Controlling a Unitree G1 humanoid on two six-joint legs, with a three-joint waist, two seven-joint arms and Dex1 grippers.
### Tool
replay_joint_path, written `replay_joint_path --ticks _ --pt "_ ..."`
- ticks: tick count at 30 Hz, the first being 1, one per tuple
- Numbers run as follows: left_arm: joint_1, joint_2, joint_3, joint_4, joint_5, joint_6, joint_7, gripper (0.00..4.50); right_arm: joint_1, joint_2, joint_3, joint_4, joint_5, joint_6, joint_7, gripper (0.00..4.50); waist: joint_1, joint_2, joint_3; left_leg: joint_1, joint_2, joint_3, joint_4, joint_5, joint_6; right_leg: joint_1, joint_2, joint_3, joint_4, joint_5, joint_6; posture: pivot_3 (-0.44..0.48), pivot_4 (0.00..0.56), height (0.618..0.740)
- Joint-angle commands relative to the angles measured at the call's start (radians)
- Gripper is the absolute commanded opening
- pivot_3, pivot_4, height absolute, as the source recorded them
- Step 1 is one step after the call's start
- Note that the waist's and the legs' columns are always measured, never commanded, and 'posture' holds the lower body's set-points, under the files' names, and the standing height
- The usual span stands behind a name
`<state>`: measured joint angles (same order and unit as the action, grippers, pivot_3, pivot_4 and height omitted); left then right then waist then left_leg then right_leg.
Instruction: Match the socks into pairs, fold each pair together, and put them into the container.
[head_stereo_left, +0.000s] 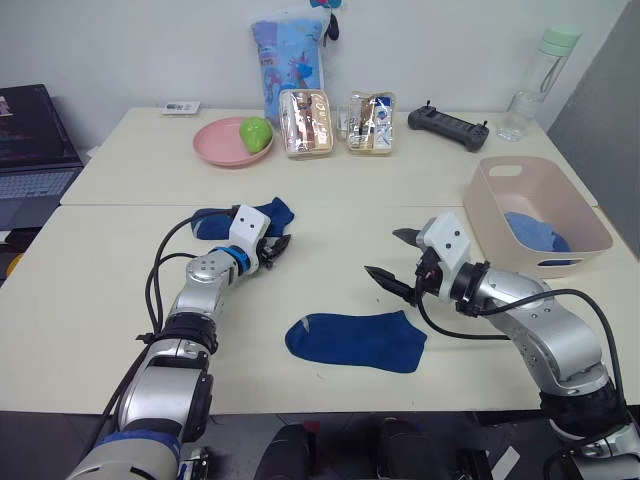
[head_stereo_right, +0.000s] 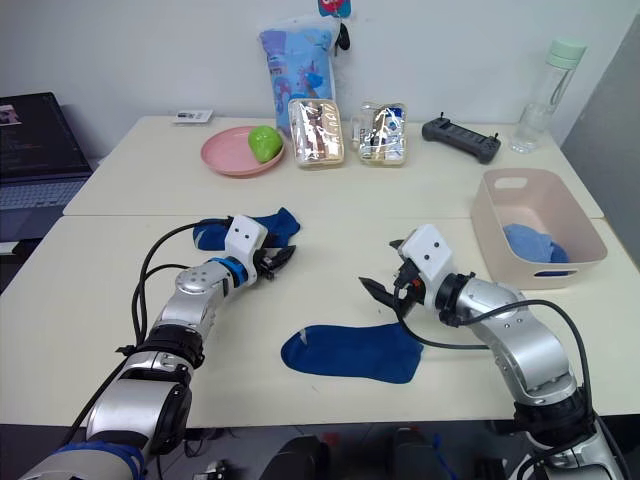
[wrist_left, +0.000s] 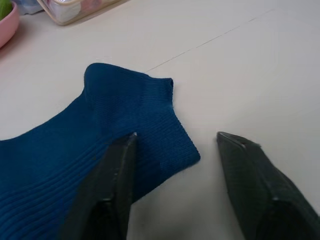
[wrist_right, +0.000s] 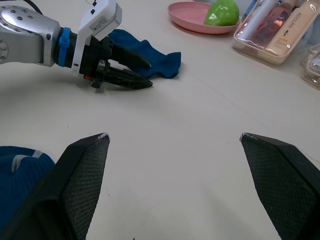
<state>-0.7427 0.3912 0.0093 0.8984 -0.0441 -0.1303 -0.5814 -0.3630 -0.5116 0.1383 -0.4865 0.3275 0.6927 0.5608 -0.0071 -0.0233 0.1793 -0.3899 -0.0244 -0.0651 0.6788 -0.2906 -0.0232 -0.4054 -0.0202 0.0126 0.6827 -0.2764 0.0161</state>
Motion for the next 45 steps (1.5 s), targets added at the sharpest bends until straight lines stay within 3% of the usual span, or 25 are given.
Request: replay_joint_path --ticks 1,5,10,15,21,25,28,35,37,40,45 --pt "-0.01 0.03 0.023 0.01 0.004 -0.011 0.016 1.24 0.001 -0.013 -0.019 -0.049 -0.005 -0.001 -0.005 4.5 -0.001 0.0 0.0 0.0 0.0 0.0 0.0 0.0 0.0 0.0 0.0 0.0 0.0 0.0 0.0 0.0 0.15 0.74" --pt "0.008 0.044 0.005 -0.01 0.006 -0.021 -0.037 0.02 0.004 -0.029 -0.007 -0.048 -0.018 -0.005 0.001 4.5 0.0 0.0 0.0 0.0 0.0 0.0 0.0 0.0 0.0 0.0 0.0 0.0 0.0 0.0 0.0 0.0 0.15 0.74" --pt "0.015 0.075 0.026 -0.022 -0.015 -0.014 -0.071 0.02 0.004 -0.032 -0.011 -0.042 -0.021 -0.011 0.01 4.5 -0.001 0.0 0.0 0.0 0.0 0.0 0.0 0.0 0.0 0.0 0.0 0.0 -0.001 0.0 0.0 0.0 0.15 0.74" --pt "0.119 0.041 -0.05 -0.394 -0.172 0.164 -0.381 0.02 0.005 -0.028 0.003 -0.047 -0.022 -0.012 0.02 4.5 0.002 0.0 0.0 -0.001 0.0 0.0 0.0 0.0 0.0 0.0 0.0 0.0 -0.001 0.0 0.0 0.0 0.15 0.74" --pt "0.214 0.01 -0.213 -0.769 -0.216 0.419 -0.474 0.02 0.029 -0.089 -0.042 -0.036 -0.025 -0.029 0.065 4.5 0.004 0.0 0.0 -0.002 -0.001 0.0 0.001 0.0 0.0 0.0 0.0 0.001 -0.002 0.0 0.0 0.0 0.15 0.74" --pt "0.24 -0.023 -0.299 -0.879 -0.208 0.486 -0.48 0.02 0.049 -0.157 -0.083 -0.024 -0.028 -0.047 0.1 4.5 0.004 0.0 0.0 -0.002 0.0 0.0 0.001 0.0 0.0 0.0 0.0 0.001 -0.001 0.0 0.0 0.0 0.15 0.74" --pt "0.243 -0.022 -0.302 -0.884 -0.197 0.485 -0.465 0.67 0.064 -0.183 -0.097 -0.029 -0.022 -0.05 0.12 4.5 0.0 0.0 0.0 -0.001 0.0 0.0 0.001 0.0 0.0 0.0 0.001 0.001 0.0 0.0 0.0 0.0 0.15 0.74" --pt "0.231 0.046 -0.191 -0.884 -0.263 0.51 -0.472 2.84 0.079 -0.216 -0.046 -0.024 -0.065 -0.09 0.154 4.5 -0.001 0.0 0.0 0.0 0.0 0.0 0.001 0.001 0.001 0.001 0.001 0.001 0.0 0.0 0.0 0.0 0.15 0.74" --pt "0.209 0.076 -0.124 -0.816 -0.249 0.44 -0.445 3.47 0.078 -0.212 -0.011 -0.029 -0.08 -0.103 0.164 4.5 -0.001 0.0 0.0 0.0 0.0 0.0 0.001 0.001 0.001 0.001 0.001 0.002 -0.001 0.0 0.0 0.0 0.15 0.74" --pt "0.184 0.167 -0.152 -0.648 -0.07 0.105 -0.416 4.39 0.084 -0.225 0.081 -0.027 -0.146 -0.15 0.186 4.5 -0.001 0.001 0.0 0.0 0.0 0.0 0.001 0.001 0.001 0.001 0.001 0.001 0.0 0.0 0.0 0.0 0.15 0.74" --pt "0.185 0.229 -0.172 -0.5 -0.01 -0.195 -0.486 4.45 0.114 -0.256 0.16 -0.015 -0.239 -0.231 0.212 4.5 0.007 0.001 0.0 -0.001 0.0 0.001 0.0 0.001 0.001 0.0 0.0 0.002 -0.003 0.0 0.0 0.0 0.15 0.74"
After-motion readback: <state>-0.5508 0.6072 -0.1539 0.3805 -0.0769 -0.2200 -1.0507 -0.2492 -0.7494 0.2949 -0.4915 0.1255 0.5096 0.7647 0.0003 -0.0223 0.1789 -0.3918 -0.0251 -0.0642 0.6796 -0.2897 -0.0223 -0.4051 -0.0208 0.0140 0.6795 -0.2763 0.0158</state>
